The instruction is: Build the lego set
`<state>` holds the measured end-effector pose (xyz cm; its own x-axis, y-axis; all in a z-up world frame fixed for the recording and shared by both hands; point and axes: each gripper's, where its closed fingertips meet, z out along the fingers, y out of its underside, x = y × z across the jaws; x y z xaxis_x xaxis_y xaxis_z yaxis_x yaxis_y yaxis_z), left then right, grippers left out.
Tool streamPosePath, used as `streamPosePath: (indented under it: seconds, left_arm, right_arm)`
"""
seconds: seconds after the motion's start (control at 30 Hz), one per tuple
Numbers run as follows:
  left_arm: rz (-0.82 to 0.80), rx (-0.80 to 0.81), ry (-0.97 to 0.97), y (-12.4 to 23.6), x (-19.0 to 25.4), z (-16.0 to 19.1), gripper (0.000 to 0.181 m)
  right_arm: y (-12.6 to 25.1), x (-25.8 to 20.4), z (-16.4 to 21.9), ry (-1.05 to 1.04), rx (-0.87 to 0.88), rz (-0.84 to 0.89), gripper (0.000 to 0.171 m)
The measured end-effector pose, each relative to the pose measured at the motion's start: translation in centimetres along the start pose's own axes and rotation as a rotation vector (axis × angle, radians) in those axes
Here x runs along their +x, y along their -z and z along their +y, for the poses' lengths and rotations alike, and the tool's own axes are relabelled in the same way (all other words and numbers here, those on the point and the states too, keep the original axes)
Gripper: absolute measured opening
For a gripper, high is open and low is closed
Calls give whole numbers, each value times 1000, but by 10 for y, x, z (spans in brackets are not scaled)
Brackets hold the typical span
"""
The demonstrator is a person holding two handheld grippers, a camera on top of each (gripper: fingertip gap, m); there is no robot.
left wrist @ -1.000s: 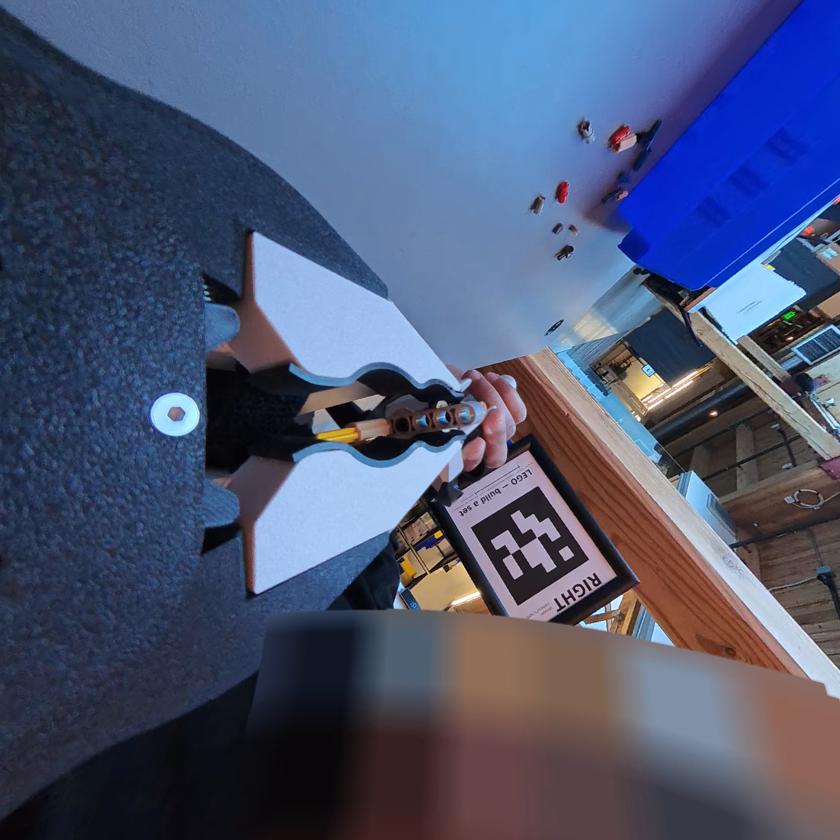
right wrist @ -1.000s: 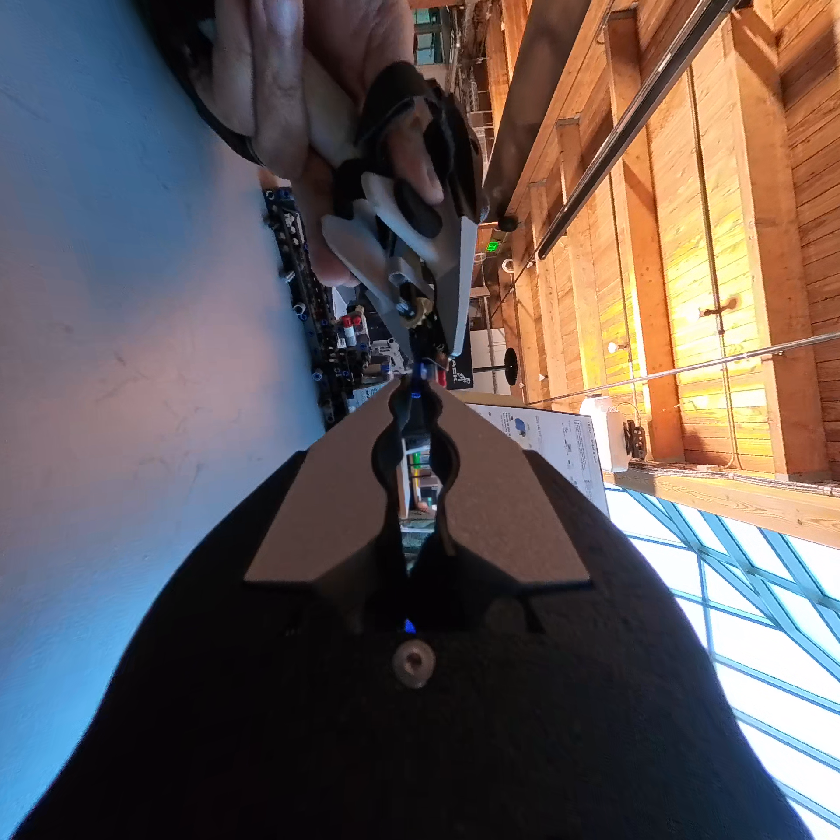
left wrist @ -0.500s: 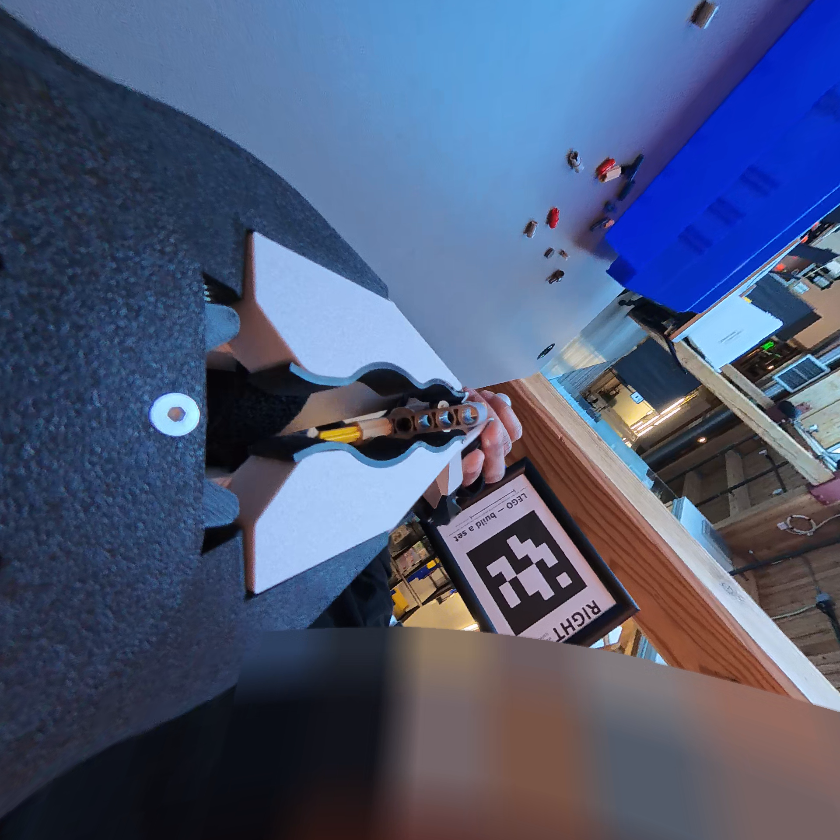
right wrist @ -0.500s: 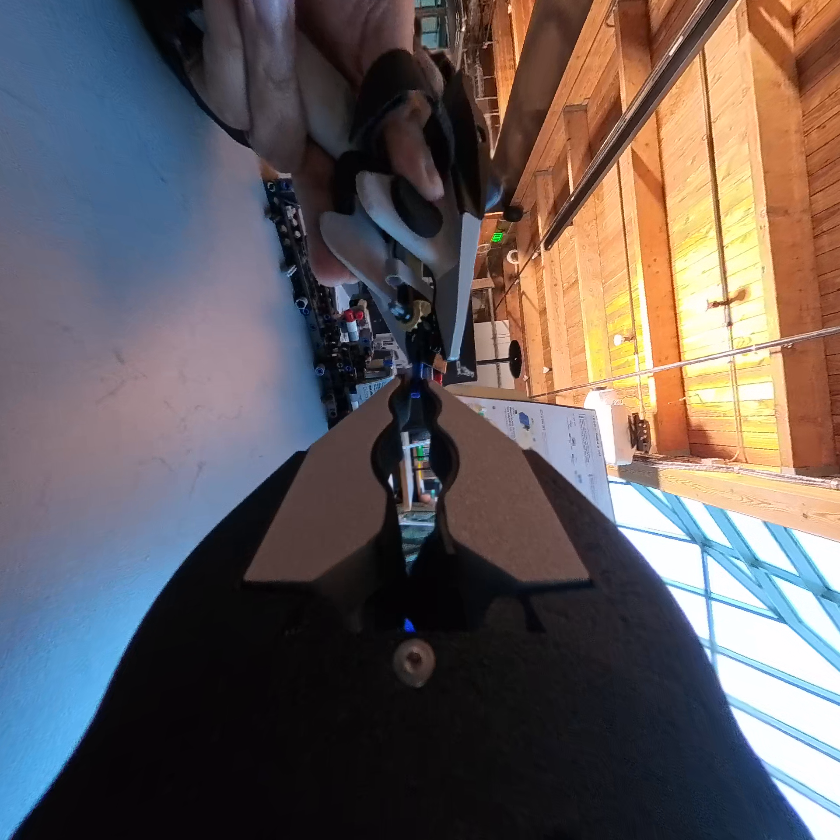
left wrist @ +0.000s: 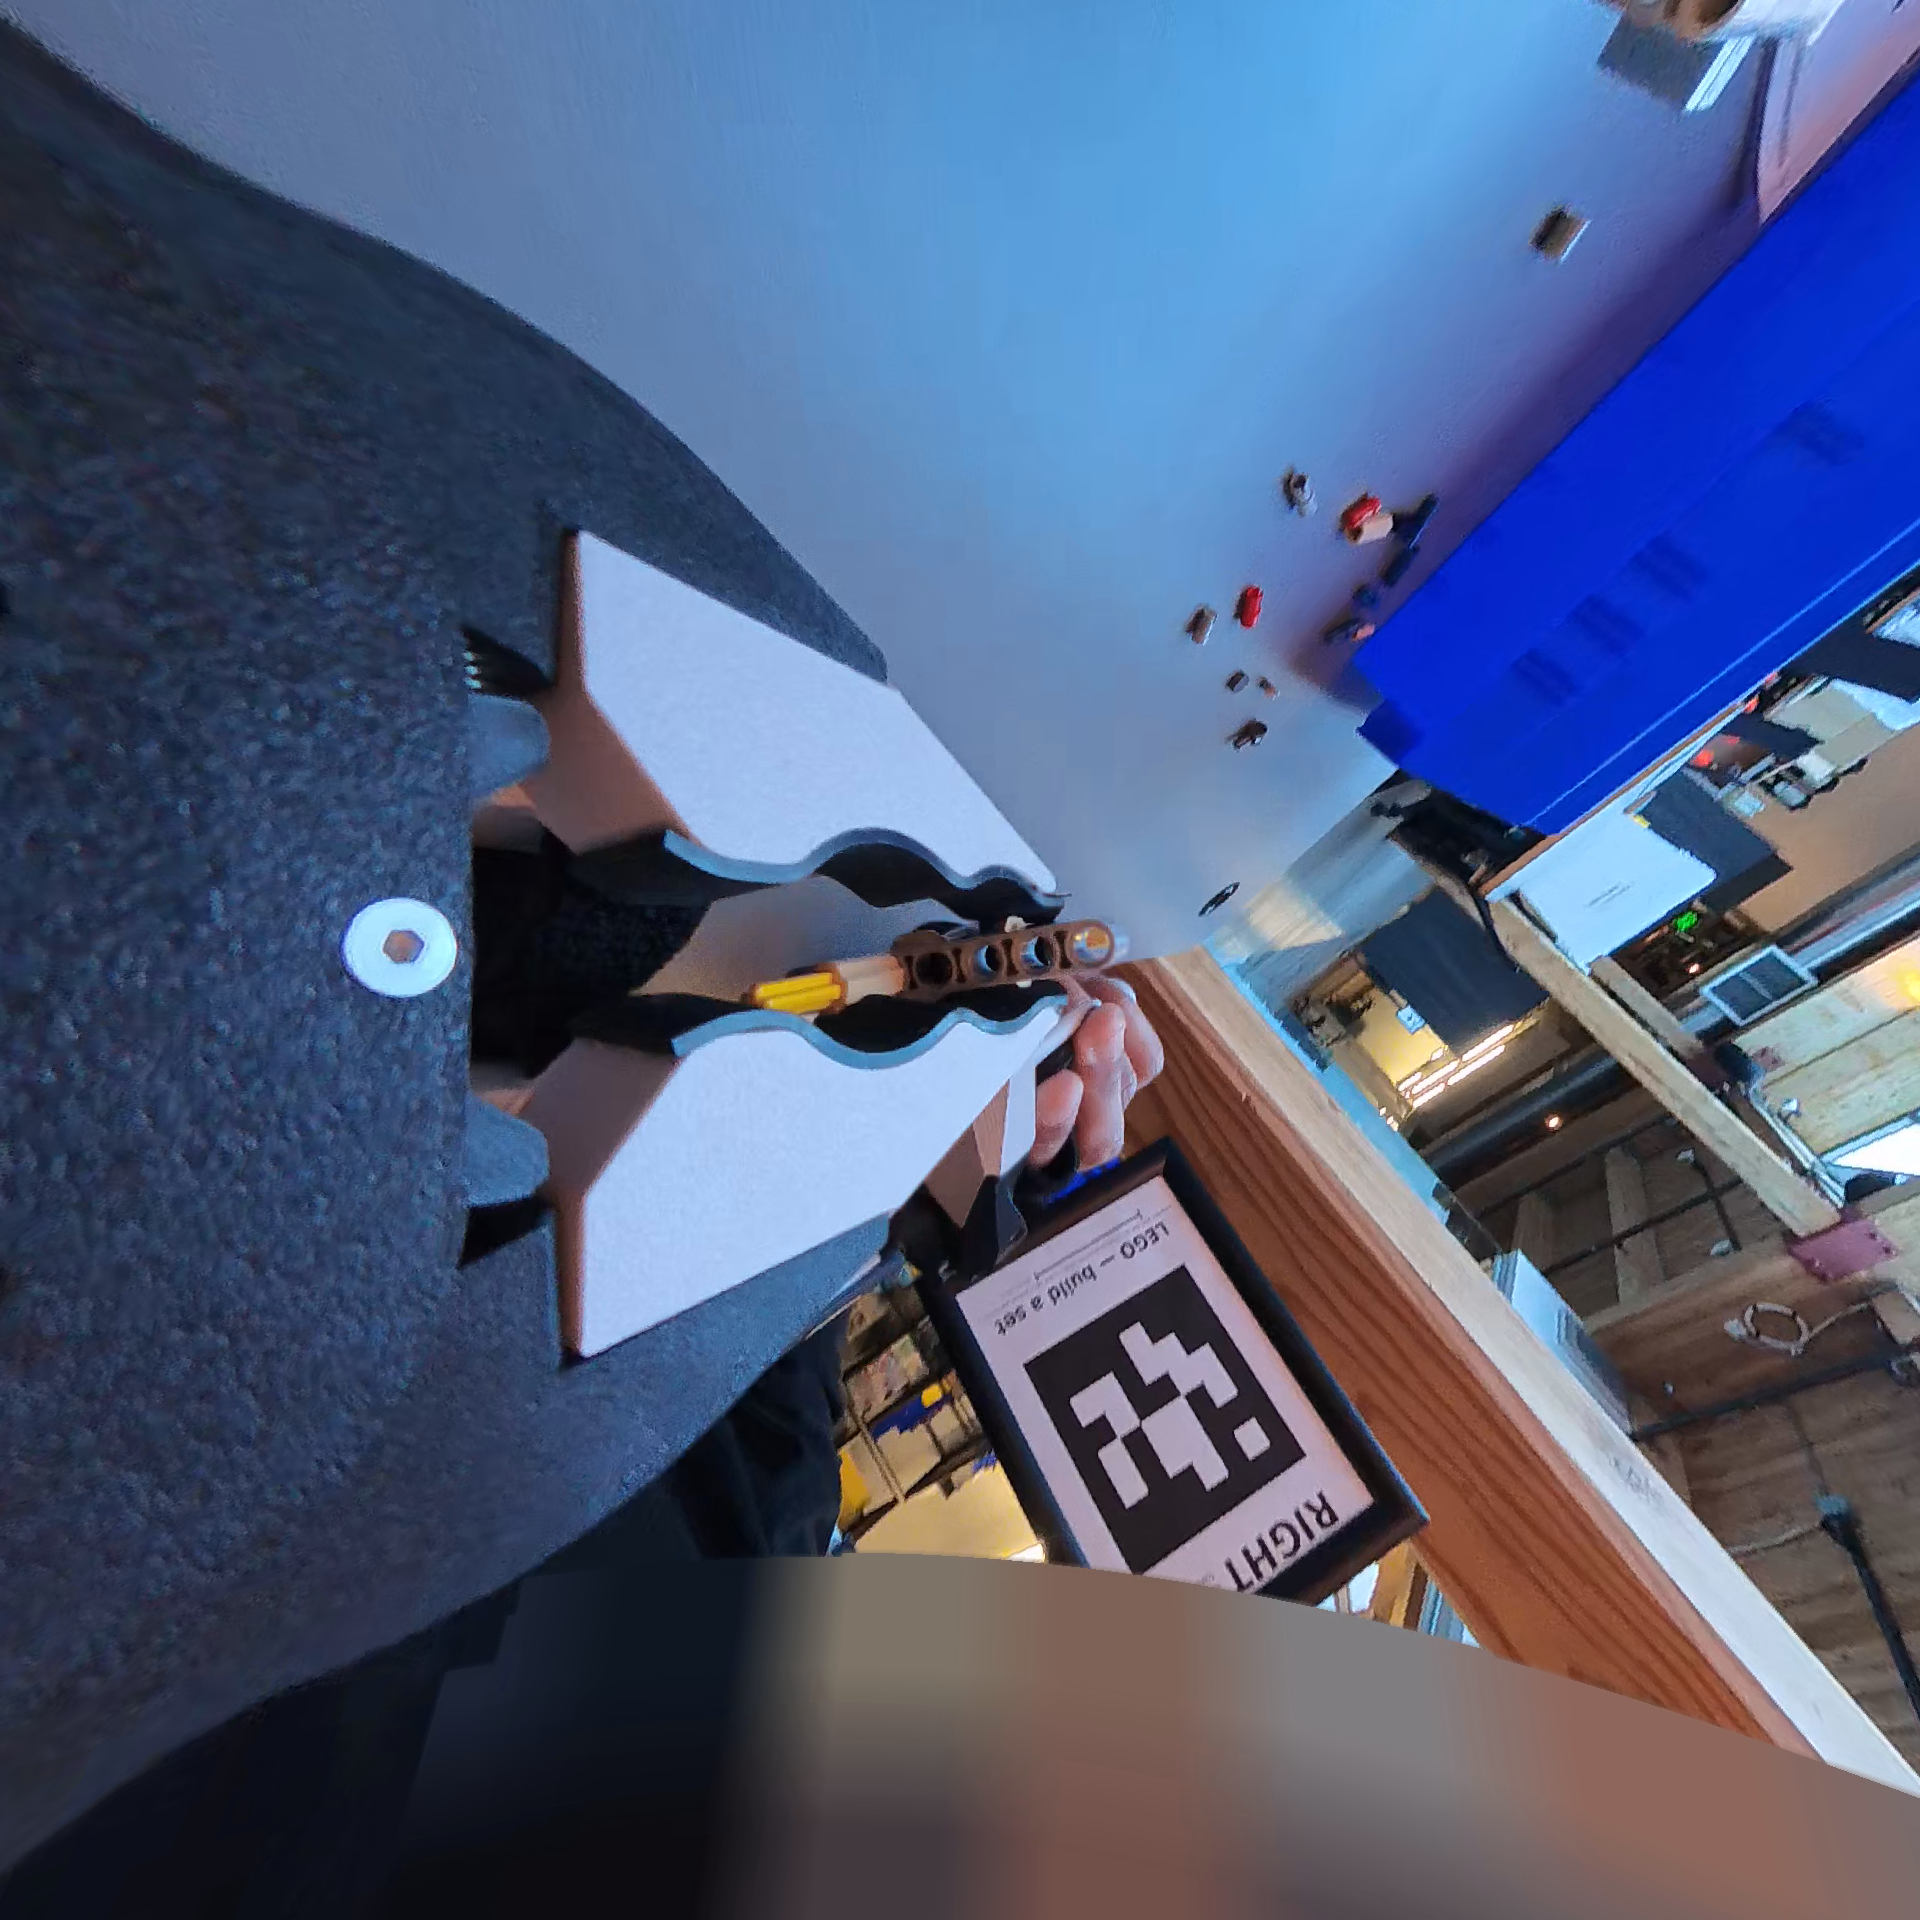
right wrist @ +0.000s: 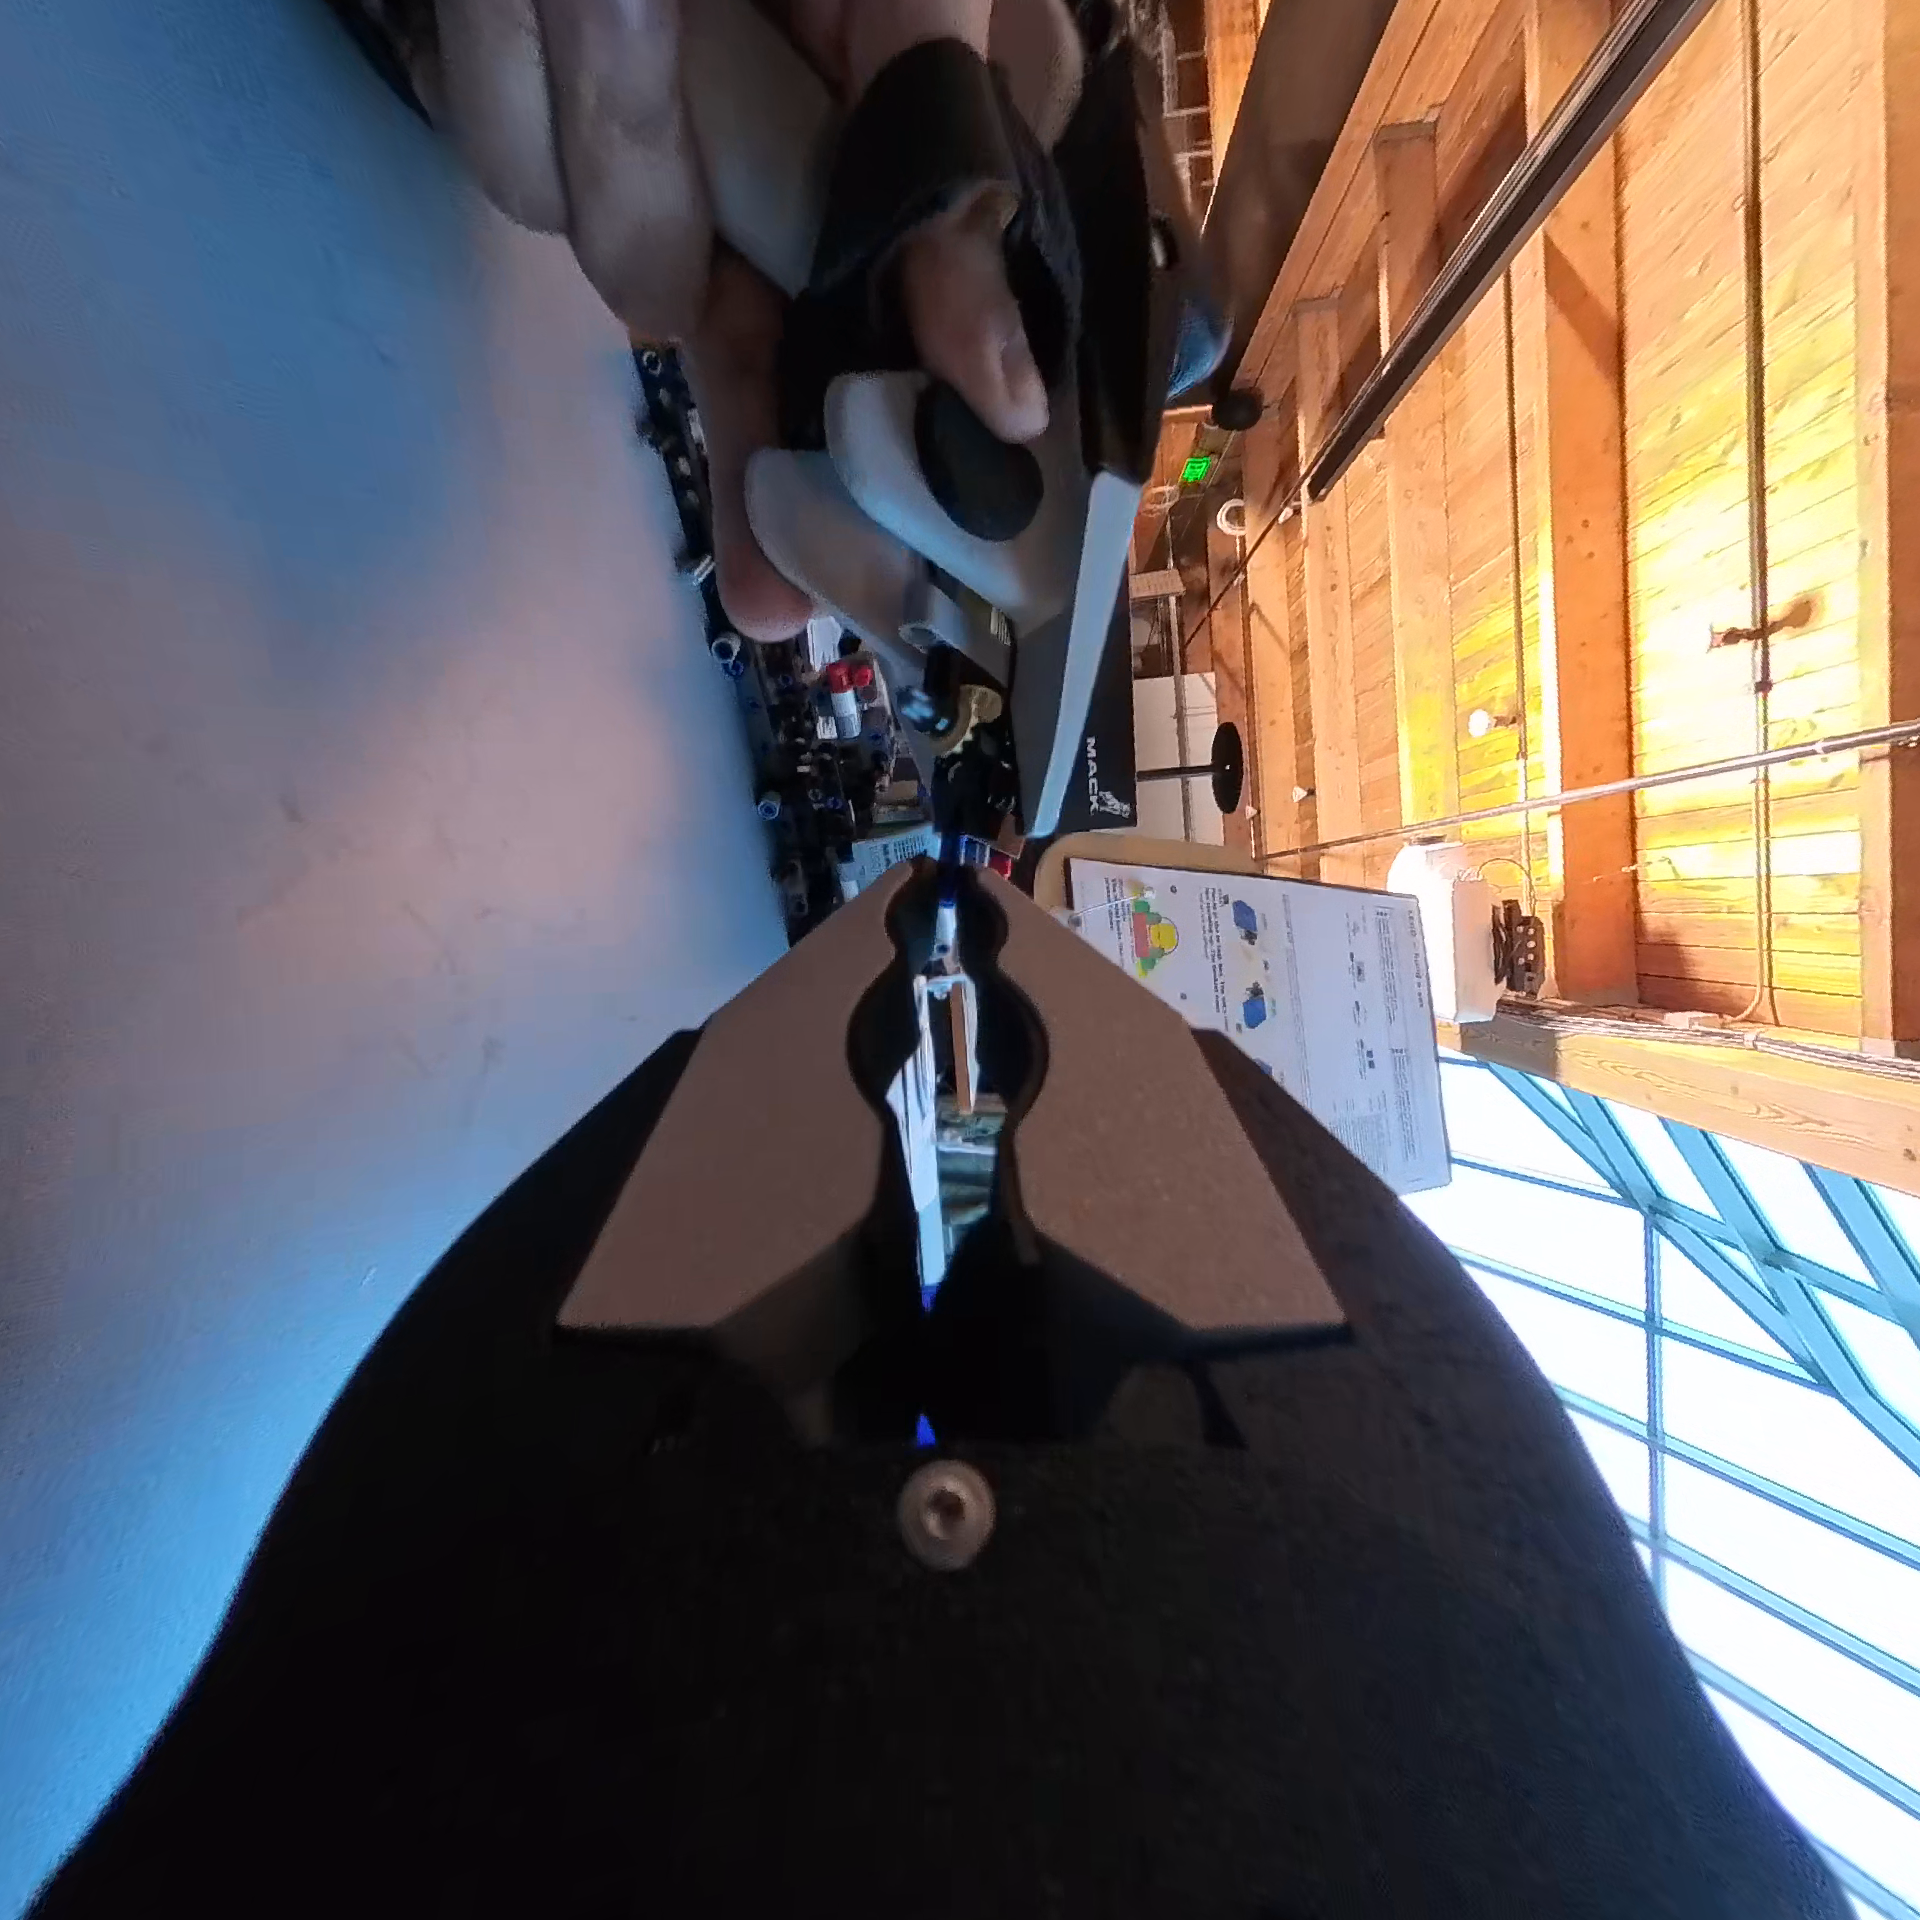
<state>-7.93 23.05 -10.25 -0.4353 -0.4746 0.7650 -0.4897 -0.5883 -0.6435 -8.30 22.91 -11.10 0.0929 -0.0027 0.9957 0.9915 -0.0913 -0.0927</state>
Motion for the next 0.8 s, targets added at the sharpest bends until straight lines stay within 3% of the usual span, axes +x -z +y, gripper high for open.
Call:
streamPosePath:
  seconds: [0.33, 0.57, 0.67, 0.73, 0.8]
  left_arm:
    - [-19, 7, -9, -3, 0, 1, 9]
    - [37, 48, -32, 5, 3, -12, 8]
    - [71, 84, -78, 14, 7, -22, 8]
    - [128, 110, -105, 18, 15, -27, 9]
    - [179, 120, -121, 19, 21, -29, 8]
  right_arm:
    - [0, -1, -3, -31, 12, -17, 3]
    - [5, 9, 6, -346, 50, -6, 12]
    - [14, 10, 3, -727, 143, -197, 14]
    - [9, 14, 8, -1135, 186, -373, 13]
    - [10, 24, -1, -1540, 350, -578, 23]
